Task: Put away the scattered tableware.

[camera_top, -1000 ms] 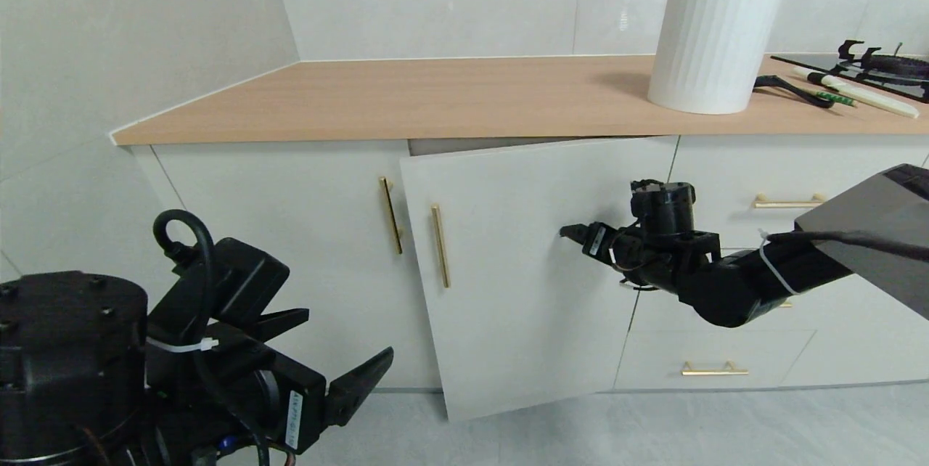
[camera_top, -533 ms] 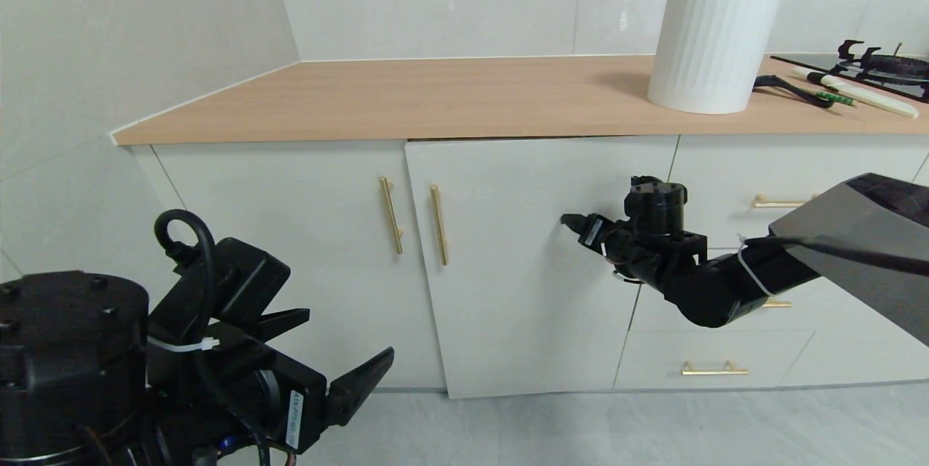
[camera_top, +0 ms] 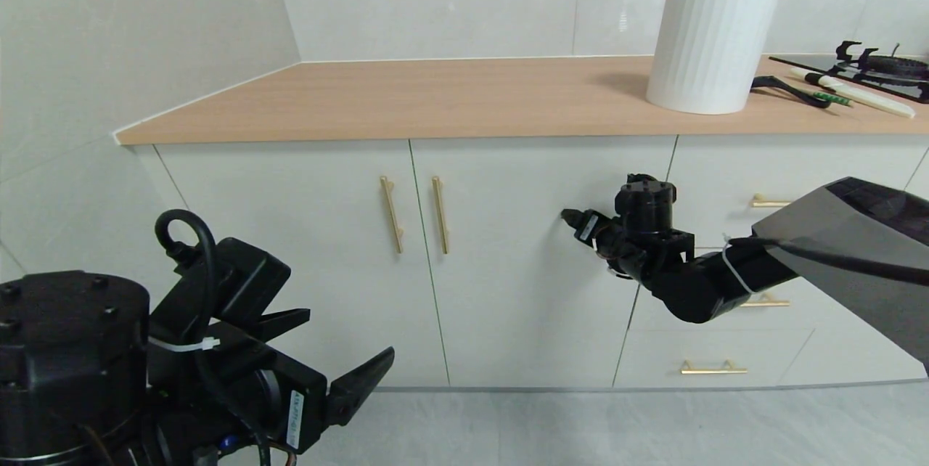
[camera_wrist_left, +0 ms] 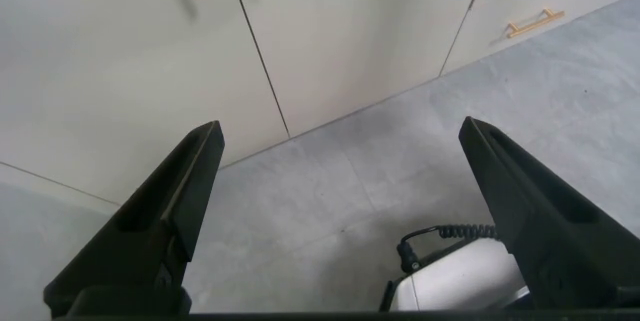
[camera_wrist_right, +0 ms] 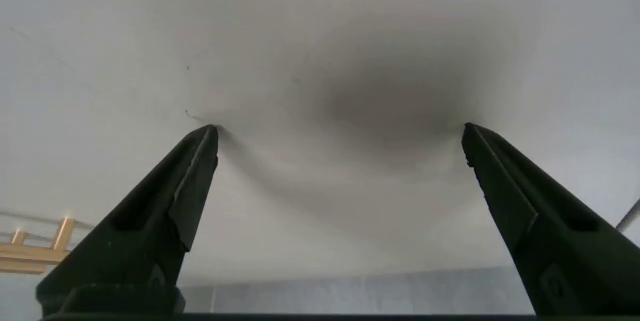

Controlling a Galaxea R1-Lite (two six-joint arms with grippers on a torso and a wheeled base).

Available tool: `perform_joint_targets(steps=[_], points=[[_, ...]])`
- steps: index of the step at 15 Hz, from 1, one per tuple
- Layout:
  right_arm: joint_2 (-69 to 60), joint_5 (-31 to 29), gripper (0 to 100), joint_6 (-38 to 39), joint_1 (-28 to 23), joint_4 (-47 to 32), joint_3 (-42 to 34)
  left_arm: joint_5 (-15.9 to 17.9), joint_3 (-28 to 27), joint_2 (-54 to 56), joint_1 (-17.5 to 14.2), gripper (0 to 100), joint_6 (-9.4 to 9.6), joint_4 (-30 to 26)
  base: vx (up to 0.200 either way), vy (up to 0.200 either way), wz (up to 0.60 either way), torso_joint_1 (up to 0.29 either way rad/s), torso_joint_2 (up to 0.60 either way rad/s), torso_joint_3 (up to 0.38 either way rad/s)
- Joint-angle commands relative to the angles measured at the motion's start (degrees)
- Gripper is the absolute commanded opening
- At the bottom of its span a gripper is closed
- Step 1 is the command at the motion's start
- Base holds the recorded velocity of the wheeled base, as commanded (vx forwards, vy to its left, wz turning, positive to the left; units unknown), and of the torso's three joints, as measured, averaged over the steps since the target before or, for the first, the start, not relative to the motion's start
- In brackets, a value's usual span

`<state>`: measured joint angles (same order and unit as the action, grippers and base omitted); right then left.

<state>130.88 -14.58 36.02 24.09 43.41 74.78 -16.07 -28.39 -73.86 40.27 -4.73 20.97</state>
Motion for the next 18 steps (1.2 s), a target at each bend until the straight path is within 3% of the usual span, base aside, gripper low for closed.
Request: perform_joint_targets(steps=[1,4,7,10,11,13,14,15,16,18], points=[[-1.9,0.0,100,-0.2,0.3,0.3,-1.3,0.0,0.0,-0.1,0.0,100,-0.02,0.0,0.0,0.0,0.0,0.0,0.0,0.0],[-16.7,1.7,100,-1.0,3.9,0.2,-13.3,0.1,0.0,0.2,0.0,100,-0.1,0.1,0.0,0.0,0.0,0.0,0.0,0.0],[-31.4,1.2,100,-7.5,4.7,0.3,-25.7,-0.4,0.2,2.6,0.0,100,-0.1,0.1,0.0,0.0,0.0,0.0,0.0,0.0],[-59.3,0.0,100,-14.8,4.6,-0.3,-47.7,-0.4,8.8,19.8,-3.4,100,-0.1,-0.4,0.0,0.0,0.0,0.0,0.0,0.0],[-65.4,0.0,100,-18.3,3.9,-0.8,-53.3,-0.4,11.6,25.7,-5.6,100,0.07,-0.8,0.0,0.0,0.0,0.0,0.0,0.0],[-78.0,0.3,100,-25.9,-2.6,-1.6,-63.8,-0.5,16.0,39.5,-14.2,100,2.97,-5.9,0.0,0.0,0.0,0.0,0.0,0.0],[-84.4,0.3,100,-28.4,-6.2,-5.3,-64.6,-0.4,15.8,48.6,-17.8,100,3.94,-12.7,0.0,0.0,0.0,0.0,0.0,0.0],[-89.1,0.1,100,-28.6,-8.4,-10.4,-64.1,-0.2,15.2,54.6,-20.1,100,4.03,-19.4,0.0,0.0,0.0,0.0,0.0,0.0],[-95.8,0.0,100,-29.7,-9.1,-17.0,-63.6,0.4,15.1,59.9,-24.3,100,4.03,-25.5,0.0,0.0,0.0,0.0,0.0,0.0],[-106.2,-0.9,100,-32.6,-11.1,-27.6,-62.9,3.6,15.9,68.3,-28.6,100,3.94,-31.9,0.0,0.0,0.0,0.0,0.0,0.0]])
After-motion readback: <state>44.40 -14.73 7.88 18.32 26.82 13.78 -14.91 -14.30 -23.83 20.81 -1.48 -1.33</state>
